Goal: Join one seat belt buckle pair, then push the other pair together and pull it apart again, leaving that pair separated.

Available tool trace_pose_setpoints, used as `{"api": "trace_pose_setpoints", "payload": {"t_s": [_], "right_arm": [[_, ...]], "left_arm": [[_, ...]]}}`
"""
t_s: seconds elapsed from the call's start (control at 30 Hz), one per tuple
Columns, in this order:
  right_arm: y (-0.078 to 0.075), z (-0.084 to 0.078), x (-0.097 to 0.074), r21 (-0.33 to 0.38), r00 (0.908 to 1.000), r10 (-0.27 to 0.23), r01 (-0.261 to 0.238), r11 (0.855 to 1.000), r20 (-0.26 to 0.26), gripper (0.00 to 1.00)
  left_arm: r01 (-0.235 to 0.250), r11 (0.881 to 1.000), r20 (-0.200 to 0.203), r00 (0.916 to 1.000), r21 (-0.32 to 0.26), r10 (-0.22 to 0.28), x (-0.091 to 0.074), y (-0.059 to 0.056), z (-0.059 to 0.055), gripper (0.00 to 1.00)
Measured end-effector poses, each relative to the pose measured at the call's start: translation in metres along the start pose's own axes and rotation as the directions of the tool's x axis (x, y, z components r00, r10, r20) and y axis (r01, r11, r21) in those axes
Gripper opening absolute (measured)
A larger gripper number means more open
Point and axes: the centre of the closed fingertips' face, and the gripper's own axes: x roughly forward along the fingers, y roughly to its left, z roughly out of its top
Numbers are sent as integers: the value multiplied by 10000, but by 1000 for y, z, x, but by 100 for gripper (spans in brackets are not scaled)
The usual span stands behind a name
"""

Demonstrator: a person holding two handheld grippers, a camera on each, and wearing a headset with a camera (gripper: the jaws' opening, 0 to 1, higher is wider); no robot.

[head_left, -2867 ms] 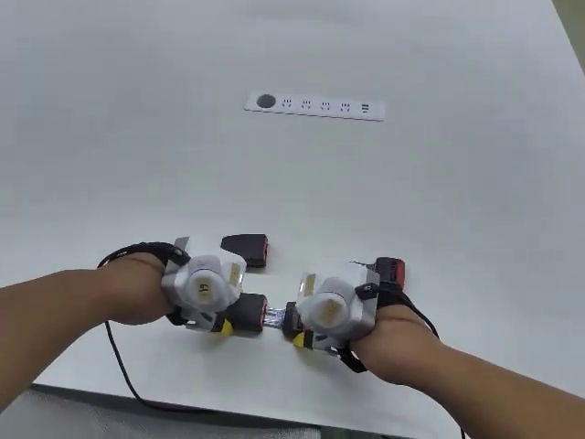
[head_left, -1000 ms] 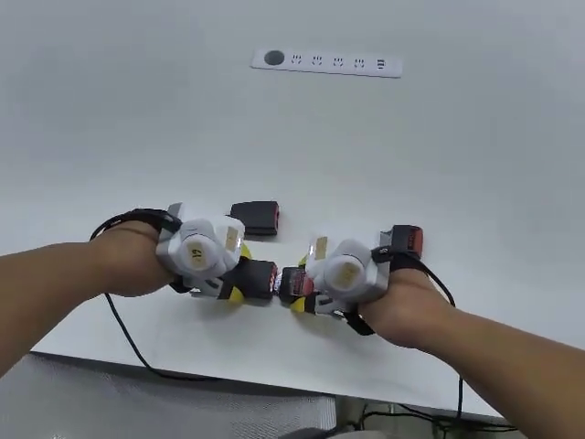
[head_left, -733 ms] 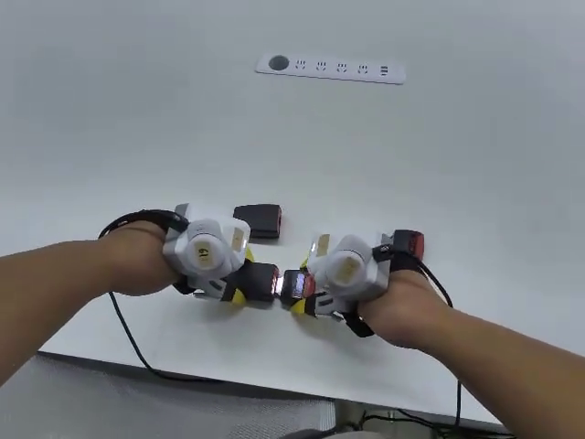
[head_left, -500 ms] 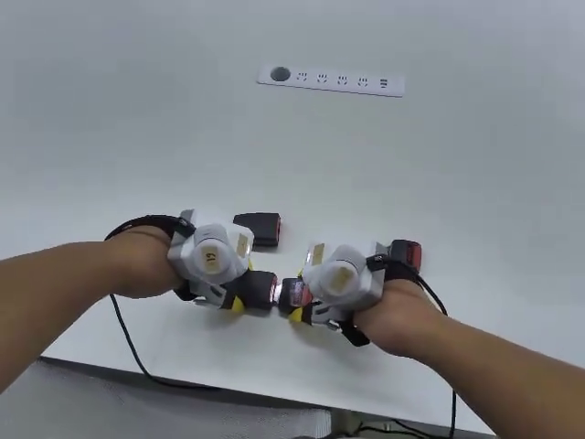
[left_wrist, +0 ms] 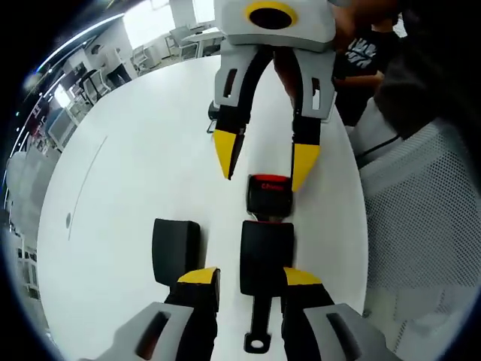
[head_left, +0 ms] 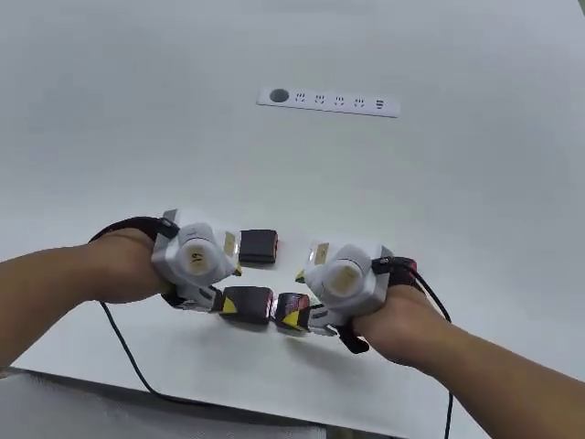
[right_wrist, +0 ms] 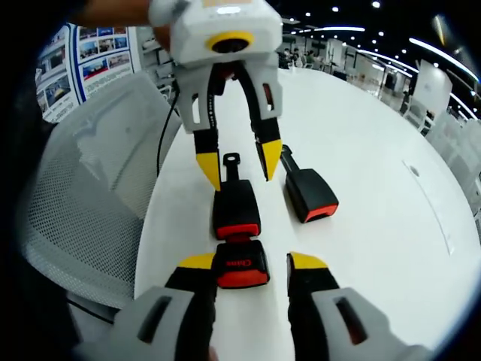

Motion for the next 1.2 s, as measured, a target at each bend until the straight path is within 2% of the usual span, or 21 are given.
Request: {"api": "trace_pose_setpoints", "payload": {"t_s": [0.1, 0.3, 0.33, 0.5, 0.7, 0.8, 0.83, 0.9, 1.03, 1.2], "right_arm": [[-6, -3, -4, -133, 10000, -86, 86, 9999, -27, 36], [-18, -18, -11, -266, 9993, -160, 151, 9995, -339, 34], [-23, -22, -15, -266, 9990, -204, 193, 9995, -403, 34], [-46, -37, -28, -138, 9966, -595, 588, 9982, -562, 34], [-72, -68, -47, 3, 9893, -993, 999, 9950, -1071, 34], [-80, -84, -56, -101, 9834, -1112, 1109, 9938, -1432, 30], [-85, -90, -60, -109, 9807, -1218, 1216, 9925, -1528, 30], [-85, -96, -66, 20, 9797, -1133, 1152, 9933, -1653, 31], [-85, -103, -72, 12, 9767, -1088, 1110, 9938, -1852, 33], [-82, -112, -77, 82, 9750, -846, 881, 9961, -2053, 34]], "left_arm": [[-119, 9999, 75, 9999, 107, 118, 0, 7, 3, 36], [-312, 9995, 244, 9992, 96, 310, 0, 27, 10, 36], [-407, 9991, 314, 9987, 124, 403, 1, 34, 11, 36], [-534, 9984, 341, 9980, 173, 528, 6, 52, 12, 37], [-518, 9984, 339, 9981, 221, 510, 13, 72, 11, 38], [-462, 9973, 318, 9985, 575, 444, 15, 74, 13, 33], [-345, 9965, 156, 9993, 766, 334, 17, 73, 12, 33], [-312, 9952, 86, 9995, 927, 305, 18, 73, 12, 35], [-266, 9953, 100, 9996, 927, 258, 20, 74, 12, 36], [-228, 9962, -109, 9997, 835, 238, 24, 75, 1, 38]]}}
